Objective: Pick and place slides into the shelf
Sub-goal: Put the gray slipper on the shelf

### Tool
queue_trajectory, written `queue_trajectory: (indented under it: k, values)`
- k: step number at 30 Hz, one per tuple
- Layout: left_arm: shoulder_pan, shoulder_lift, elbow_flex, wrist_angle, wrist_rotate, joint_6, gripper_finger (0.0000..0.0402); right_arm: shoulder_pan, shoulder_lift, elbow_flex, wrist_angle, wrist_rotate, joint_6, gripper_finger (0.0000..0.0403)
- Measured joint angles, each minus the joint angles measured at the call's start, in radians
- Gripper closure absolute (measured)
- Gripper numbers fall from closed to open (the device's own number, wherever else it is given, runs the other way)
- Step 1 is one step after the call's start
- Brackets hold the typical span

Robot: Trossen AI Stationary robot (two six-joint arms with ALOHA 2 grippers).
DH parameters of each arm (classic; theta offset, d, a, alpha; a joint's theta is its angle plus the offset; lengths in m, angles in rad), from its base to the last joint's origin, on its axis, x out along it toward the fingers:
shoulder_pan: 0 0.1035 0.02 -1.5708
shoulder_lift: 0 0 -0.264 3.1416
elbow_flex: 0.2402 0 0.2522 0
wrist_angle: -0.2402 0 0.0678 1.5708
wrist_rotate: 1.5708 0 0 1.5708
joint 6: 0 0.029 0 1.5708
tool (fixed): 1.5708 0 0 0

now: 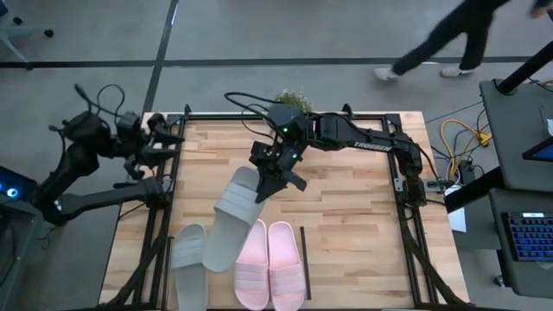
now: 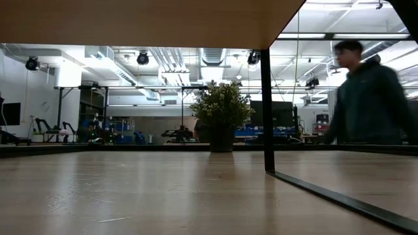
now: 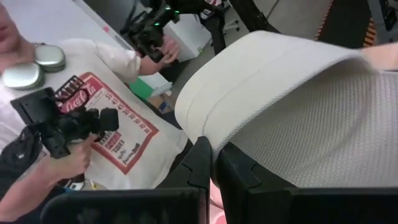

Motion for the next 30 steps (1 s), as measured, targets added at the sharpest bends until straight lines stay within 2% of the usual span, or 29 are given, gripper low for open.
queue_trajectory:
  k: [6,12,17,23,30]
  values:
    - [0.0,0.122,0.131,-0.053,0.018,0.205,0.0211,-0.02,0.002,0.0,-0.01,0.066,0.019,0.0394]
    - [0.0,0.201,0.352,-0.243,-0.151,0.443,0.0211,-0.067,-0.002,0.0,-0.014,0.089,0.023,0.0394]
    - [0.0,0.257,0.48,-0.384,-0.165,0.539,0.0211,-0.107,-0.003,0.0,-0.015,0.087,0.024,0.0394]
    - [0.0,0.334,0.542,-0.541,-0.189,0.655,0.0211,-0.149,-0.003,0.0,-0.015,0.082,0.024,0.0394]
    - [-0.002,0.378,0.547,-0.578,-0.189,0.737,0.0211,-0.178,-0.003,0.0,-0.015,0.082,0.034,0.0394]
